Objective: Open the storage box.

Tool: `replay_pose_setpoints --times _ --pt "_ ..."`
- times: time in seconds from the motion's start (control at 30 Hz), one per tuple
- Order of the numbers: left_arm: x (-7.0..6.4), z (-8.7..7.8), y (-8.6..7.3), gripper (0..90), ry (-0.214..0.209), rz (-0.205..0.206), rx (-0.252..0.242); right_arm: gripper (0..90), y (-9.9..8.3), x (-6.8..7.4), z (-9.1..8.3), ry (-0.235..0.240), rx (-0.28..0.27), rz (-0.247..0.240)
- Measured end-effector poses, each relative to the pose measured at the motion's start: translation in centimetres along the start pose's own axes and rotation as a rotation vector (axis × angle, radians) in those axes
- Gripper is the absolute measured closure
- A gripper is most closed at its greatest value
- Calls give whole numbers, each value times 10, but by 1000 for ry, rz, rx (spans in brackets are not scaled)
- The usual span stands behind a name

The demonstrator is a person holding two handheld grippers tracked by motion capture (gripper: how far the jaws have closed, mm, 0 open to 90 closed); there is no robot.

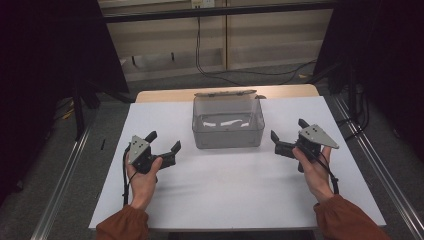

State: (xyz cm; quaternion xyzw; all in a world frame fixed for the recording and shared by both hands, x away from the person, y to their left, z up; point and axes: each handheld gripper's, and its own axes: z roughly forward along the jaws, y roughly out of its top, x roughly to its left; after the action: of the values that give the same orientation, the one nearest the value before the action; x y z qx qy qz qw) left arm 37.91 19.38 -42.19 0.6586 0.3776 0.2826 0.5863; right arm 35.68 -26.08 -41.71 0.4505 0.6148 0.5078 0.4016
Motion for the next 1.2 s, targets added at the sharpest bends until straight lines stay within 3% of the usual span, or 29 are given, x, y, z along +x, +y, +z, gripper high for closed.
replay_pose_setpoints --times 0.2,0.3,0.6,0.97,1.1,1.2 --pt "-1 -10 -3 35 45 -11 -4 0 -1 0 -12 -11 -13 -4" --pt "0 -15 -4 33 41 -24 -7 0 -3 -1 -18 -13 -26 -3" --pt "-3 -30 -9 33 47 -2 -8 0 -10 -3 -34 -29 -25 -10" --pt "-6 -45 -13 33 19 14 7 0 -17 -7 -54 -44 -27 -2" --pt "-6 -51 -14 33 36 43 13 0 -20 -8 -62 -44 -27 12" --pt "-4 -55 -15 33 43 27 15 0 -23 -9 -69 -52 -25 12"
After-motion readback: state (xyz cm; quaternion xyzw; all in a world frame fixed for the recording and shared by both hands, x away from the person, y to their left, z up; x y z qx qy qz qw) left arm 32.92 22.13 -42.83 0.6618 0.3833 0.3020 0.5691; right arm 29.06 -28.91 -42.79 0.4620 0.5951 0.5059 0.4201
